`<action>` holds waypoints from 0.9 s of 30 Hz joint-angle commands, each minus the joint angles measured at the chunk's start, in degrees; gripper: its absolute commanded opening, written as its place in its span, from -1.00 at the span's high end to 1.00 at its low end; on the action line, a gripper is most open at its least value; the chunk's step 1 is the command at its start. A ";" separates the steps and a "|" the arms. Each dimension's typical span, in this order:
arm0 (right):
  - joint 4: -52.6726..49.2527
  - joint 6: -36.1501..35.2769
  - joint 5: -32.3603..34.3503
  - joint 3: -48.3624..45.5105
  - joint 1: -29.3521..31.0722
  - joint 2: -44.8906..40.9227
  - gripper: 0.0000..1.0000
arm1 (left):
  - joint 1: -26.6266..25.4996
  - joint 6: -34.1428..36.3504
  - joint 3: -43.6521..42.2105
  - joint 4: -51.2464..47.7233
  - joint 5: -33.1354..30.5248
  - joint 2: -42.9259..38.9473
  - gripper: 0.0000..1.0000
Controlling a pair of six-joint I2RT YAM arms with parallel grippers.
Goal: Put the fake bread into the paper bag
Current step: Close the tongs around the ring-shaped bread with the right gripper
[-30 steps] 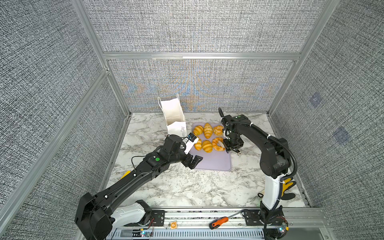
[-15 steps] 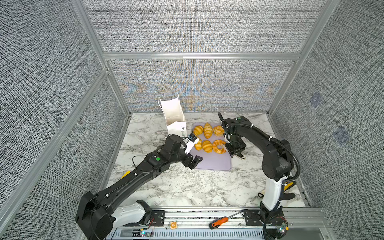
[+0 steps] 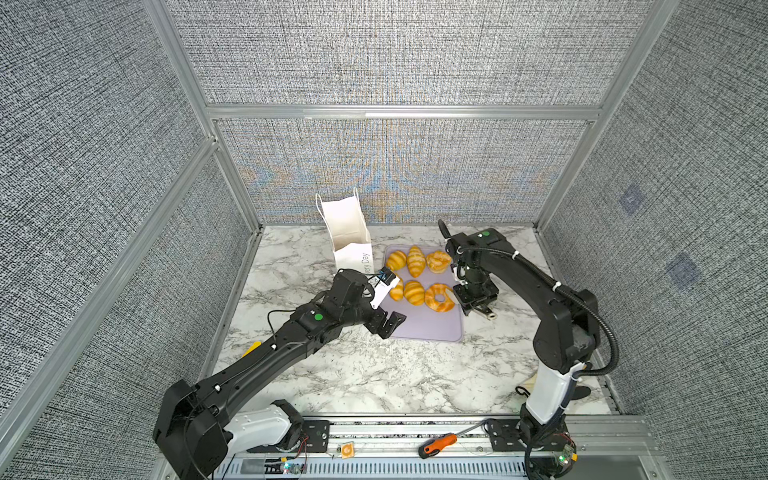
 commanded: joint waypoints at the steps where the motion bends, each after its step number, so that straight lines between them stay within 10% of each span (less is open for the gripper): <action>1: -1.70 0.07 0.74 2.55 0.10 2.00 -0.06 | 0.03 0.85 0.49 0.84 0.16 0.13 -0.98; 27: -6.03 -6.37 5.78 9.20 0.19 10.95 -0.23 | -0.23 2.02 0.16 -0.94 -0.74 0.31 -0.98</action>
